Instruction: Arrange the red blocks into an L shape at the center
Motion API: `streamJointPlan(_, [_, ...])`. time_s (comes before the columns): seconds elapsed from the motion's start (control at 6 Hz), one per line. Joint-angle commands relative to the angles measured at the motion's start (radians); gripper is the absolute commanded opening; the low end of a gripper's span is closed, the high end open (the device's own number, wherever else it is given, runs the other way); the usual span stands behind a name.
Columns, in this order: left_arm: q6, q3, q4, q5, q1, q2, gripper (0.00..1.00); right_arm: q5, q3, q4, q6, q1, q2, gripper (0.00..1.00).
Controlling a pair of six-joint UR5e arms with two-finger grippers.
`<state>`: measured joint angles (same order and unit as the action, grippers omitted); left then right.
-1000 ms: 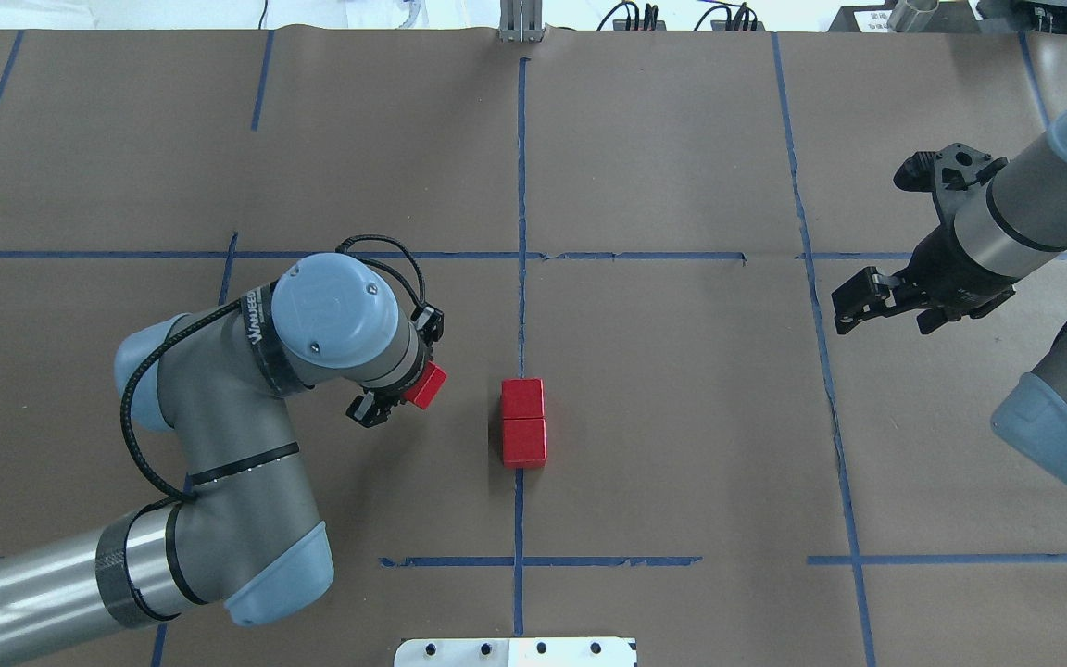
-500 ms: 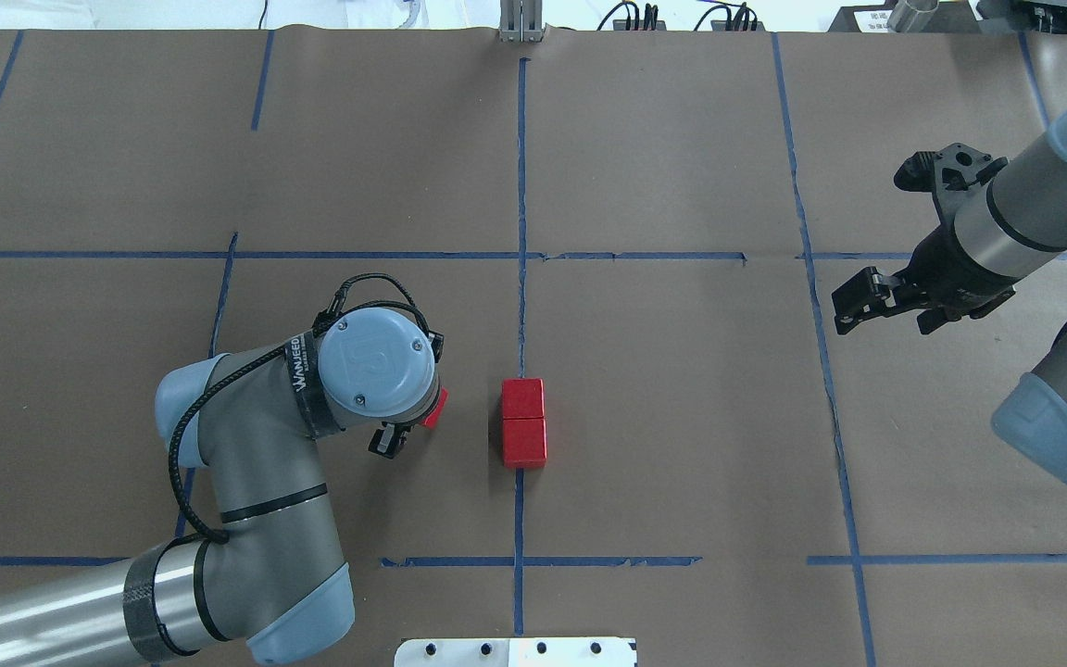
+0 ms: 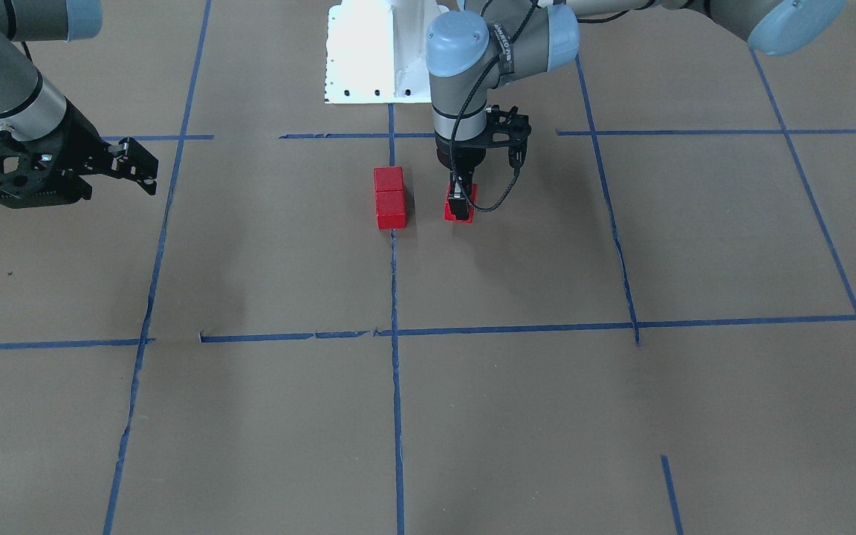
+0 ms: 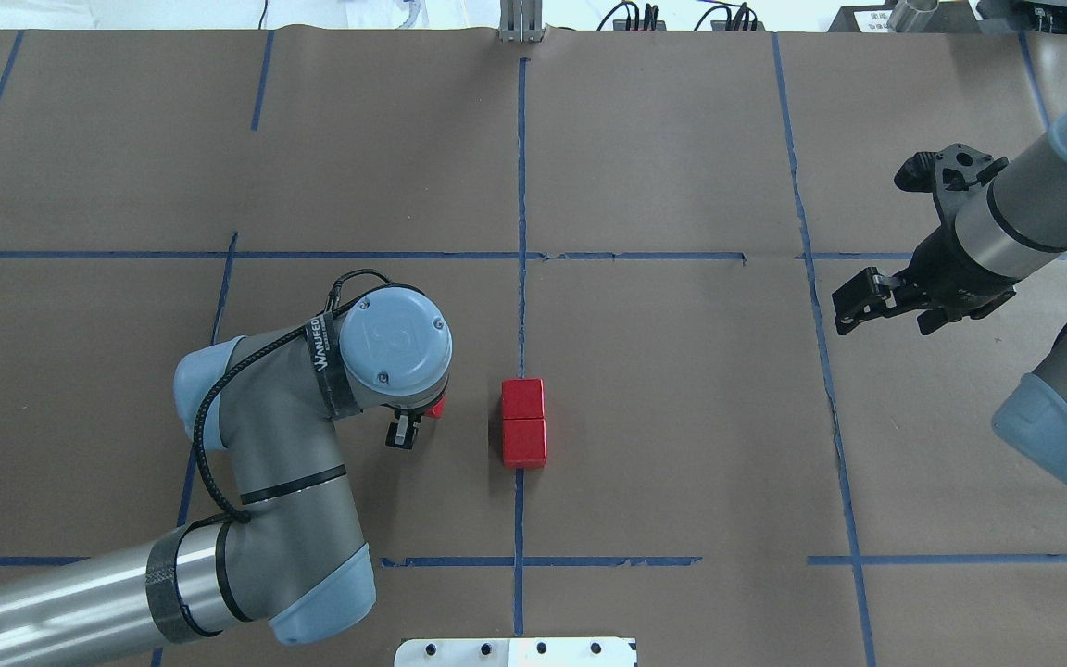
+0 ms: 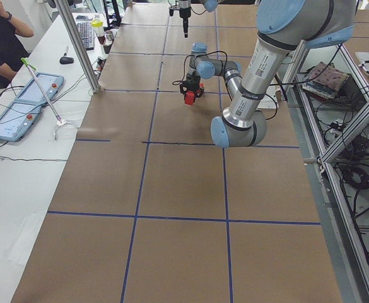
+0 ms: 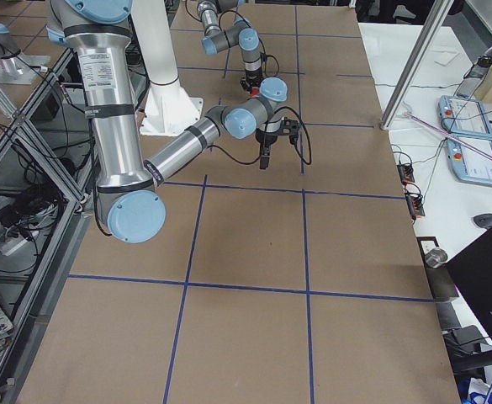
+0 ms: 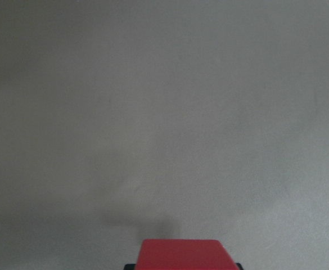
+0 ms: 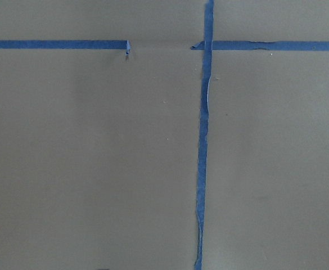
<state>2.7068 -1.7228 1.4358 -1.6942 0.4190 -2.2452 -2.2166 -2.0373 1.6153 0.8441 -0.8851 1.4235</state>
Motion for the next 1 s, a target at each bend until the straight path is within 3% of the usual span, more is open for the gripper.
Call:
streamJointPlan(0.0, [0.088, 0.008, -0.012, -0.039, 0.007, -0.033, 0.0, 0.0, -0.004, 0.0, 0.001, 0.0, 0.0, 1.0])
streamJointPlan(0.83, [0.182, 0.091, -0.005, -0.078, 0.007, -0.08, 0.0, 0.0, -0.004, 0.0, 0.001, 0.0, 0.0, 1.0])
